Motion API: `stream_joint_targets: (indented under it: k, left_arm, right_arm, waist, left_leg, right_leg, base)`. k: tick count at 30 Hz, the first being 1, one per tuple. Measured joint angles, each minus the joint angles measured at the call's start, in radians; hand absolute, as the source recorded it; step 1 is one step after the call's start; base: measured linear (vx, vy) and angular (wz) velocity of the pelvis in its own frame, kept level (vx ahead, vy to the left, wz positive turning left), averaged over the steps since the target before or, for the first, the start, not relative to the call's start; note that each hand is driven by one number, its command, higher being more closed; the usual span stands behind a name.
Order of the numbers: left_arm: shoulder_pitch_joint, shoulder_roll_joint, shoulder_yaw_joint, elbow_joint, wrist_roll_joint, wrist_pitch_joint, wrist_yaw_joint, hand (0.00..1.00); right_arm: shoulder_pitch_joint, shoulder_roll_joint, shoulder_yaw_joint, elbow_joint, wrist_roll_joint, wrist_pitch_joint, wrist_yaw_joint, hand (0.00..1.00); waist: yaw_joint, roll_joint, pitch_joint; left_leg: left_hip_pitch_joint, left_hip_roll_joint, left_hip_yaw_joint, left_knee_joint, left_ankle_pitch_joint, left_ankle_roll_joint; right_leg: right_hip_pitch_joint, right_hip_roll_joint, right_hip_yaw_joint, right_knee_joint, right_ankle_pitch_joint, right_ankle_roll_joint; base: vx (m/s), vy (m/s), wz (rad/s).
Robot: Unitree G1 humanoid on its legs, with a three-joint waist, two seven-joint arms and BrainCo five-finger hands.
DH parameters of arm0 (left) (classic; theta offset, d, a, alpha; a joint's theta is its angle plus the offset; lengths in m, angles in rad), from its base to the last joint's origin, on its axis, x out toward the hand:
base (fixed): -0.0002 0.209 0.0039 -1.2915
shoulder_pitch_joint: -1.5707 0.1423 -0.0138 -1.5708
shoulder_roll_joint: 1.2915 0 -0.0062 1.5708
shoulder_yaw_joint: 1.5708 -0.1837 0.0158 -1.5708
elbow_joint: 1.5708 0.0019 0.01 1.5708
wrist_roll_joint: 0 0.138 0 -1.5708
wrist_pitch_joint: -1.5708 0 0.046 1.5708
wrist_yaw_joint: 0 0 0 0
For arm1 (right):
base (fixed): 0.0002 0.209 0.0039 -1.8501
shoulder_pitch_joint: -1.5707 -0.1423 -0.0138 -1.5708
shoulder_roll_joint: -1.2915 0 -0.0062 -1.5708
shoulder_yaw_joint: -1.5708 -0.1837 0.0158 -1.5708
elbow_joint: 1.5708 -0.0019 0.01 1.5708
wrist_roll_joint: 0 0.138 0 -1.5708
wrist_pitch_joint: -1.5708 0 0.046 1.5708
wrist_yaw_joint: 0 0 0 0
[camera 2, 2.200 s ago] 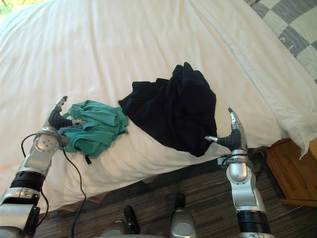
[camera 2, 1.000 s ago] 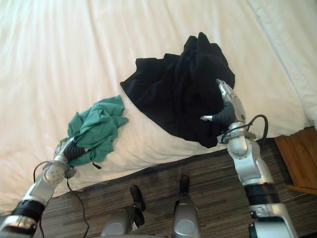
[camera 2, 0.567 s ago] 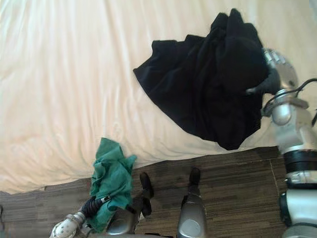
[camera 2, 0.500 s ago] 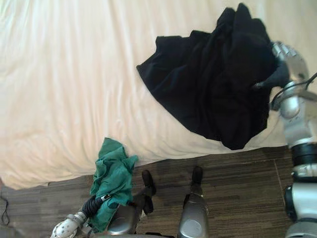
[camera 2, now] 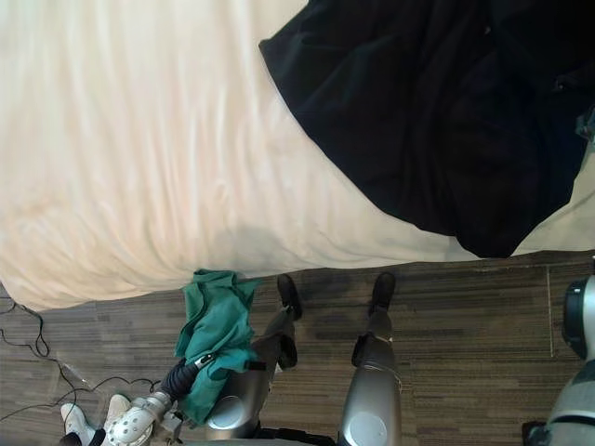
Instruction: Tidy the bed and pick cloth on bed and put in laundry
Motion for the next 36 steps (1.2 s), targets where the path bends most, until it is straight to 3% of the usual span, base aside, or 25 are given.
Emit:
stream_joint_targets:
  k: [7,14,19,26,31,36]
  left_arm:
    - [0.0,-0.001,0.001,-0.015,-0.038,0.004,-0.008,1.0]
    - [0.001,-0.002,0.0,-0.011,-0.044,0.023,-0.025,1.0]
    - [0.0,-0.017,0.001,0.011,-0.043,0.025,-0.025,1.0]
    - [-0.008,-0.037,0.003,0.035,-0.043,0.022,-0.025,1.0]
    - [-0.035,-0.038,0.003,0.062,-0.042,0.022,-0.023,1.0]
    - [-0.043,-0.039,0.003,0.089,-0.037,0.019,-0.02,1.0]
  right_arm:
    - [0.066,0.061,-0.098,-0.039,0.242,-0.004,0.04,0.0]
    - [0.14,0.169,-0.179,-0.073,0.514,-0.025,0.066,0.0]
    - [0.165,0.231,-0.197,-0.105,0.622,-0.035,0.076,0.0]
    - [0.175,0.316,-0.189,-0.153,0.655,-0.053,0.11,0.0]
    - [0.175,0.316,-0.188,-0.143,0.653,-0.055,0.11,0.0]
    - [0.145,0.305,-0.143,-0.082,0.529,-0.077,0.108,0.0]
  waist:
    - [0.008,-0.001,0.0]
    - [-0.002,-0.012,-0.004]
    - [-0.009,-0.015,-0.007]
    - [-0.013,-0.016,-0.012]
    - [0.0,-0.014,-0.017]
    - [0.01,-0.013,-0.018]
  left_leg:
    - [0.008,0.019,0.0,-0.003,0.019,-0.013]
    - [0.048,0.049,-0.028,-0.006,0.03,-0.025]
    - [0.073,0.052,-0.031,-0.006,0.034,-0.026]
    - [0.067,0.052,-0.059,-0.006,0.047,-0.025]
    - [0.038,0.049,-0.084,-0.006,0.057,-0.024]
    - [0.013,0.048,-0.097,-0.006,0.063,-0.026]
  right_leg:
    - [0.0,0.015,-0.004,0.024,-0.005,-0.007]
    - [0.054,0.043,-0.031,0.026,-0.013,-0.022]
    - [0.084,0.046,-0.034,0.019,-0.006,-0.027]
    - [0.105,0.05,-0.055,-0.011,0.013,-0.027]
    - [0.092,0.049,-0.075,-0.018,0.022,-0.031]
    - [0.074,0.049,-0.082,-0.022,0.028,-0.032]
  base:
    - [0.0,-0.001,-0.01]
    - [-0.01,-0.025,0.05]
    - [0.0,0.0,0.0]
    - [0.0,-0.015,0.08]
    - [-0.02,-0.011,0.13]
    - [-0.01,-0.009,0.05]
